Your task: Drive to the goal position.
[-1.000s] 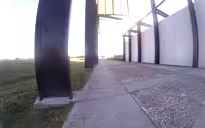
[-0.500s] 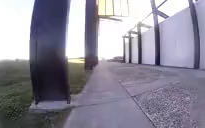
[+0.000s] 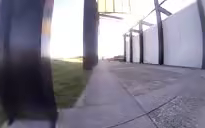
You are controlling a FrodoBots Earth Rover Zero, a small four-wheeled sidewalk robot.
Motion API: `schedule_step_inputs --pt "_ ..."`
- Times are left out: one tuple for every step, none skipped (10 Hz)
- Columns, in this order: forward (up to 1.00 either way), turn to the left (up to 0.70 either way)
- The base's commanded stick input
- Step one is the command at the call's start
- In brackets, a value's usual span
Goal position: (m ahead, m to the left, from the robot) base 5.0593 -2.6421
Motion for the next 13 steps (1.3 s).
schedule_step_inputs --pt "0.00 0.00" --pt "0.00 0.00" --pt "0.00 0.00" --pt "0.00 0.00" --pt "0.02 0.00" --pt "0.05 0.00" --pt "0.70 0.00" --pt "0.70 0.00" --pt "0.70 0.00" --pt "0.70 0.00" --pt "0.70 0.00" --pt "0.70 0.00" --pt "0.70 0.00"
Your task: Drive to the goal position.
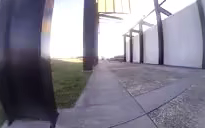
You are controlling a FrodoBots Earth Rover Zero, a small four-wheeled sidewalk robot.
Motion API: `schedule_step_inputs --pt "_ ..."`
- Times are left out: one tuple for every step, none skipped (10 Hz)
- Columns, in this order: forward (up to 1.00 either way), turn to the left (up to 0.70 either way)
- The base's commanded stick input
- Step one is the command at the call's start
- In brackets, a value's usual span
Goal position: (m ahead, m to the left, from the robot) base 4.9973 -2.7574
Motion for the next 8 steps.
schedule_step_inputs --pt "0.70 0.00" --pt "0.70 0.00" --pt "0.70 0.00" --pt "0.70 0.00" --pt "0.70 0.00" --pt "0.70 0.00" --pt "0.70 0.00" --pt "0.70 0.00"
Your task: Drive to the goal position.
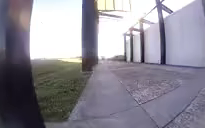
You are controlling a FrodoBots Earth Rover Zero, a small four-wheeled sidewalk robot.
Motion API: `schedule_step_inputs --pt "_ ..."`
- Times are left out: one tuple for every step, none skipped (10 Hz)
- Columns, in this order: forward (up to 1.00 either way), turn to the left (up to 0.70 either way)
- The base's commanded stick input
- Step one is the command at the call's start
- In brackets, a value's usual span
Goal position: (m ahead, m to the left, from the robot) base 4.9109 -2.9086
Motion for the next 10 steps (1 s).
schedule_step_inputs --pt "0.70 0.00" --pt "0.70 0.00" --pt "0.70 0.00" --pt "0.70 0.00" --pt "0.70 0.00" --pt "0.70 0.00" --pt "0.70 0.00" --pt "0.70 0.00" --pt "0.70 0.00" --pt "0.70 0.00"
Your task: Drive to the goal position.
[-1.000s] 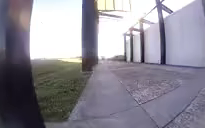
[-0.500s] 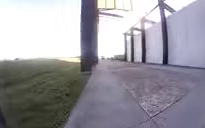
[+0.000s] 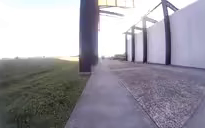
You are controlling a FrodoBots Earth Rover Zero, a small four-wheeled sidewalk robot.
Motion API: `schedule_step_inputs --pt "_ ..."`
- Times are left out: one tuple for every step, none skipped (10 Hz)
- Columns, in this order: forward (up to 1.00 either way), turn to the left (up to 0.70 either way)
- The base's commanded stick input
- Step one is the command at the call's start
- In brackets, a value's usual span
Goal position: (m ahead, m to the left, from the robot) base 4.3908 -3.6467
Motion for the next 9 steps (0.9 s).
schedule_step_inputs --pt "0.70 0.00" --pt "0.70 0.00" --pt "0.70 -0.01" --pt "0.70 -0.04" --pt "0.70 -0.06" --pt "0.70 -0.11" --pt "0.70 -0.11" --pt "0.70 -0.12" --pt "0.70 -0.12"
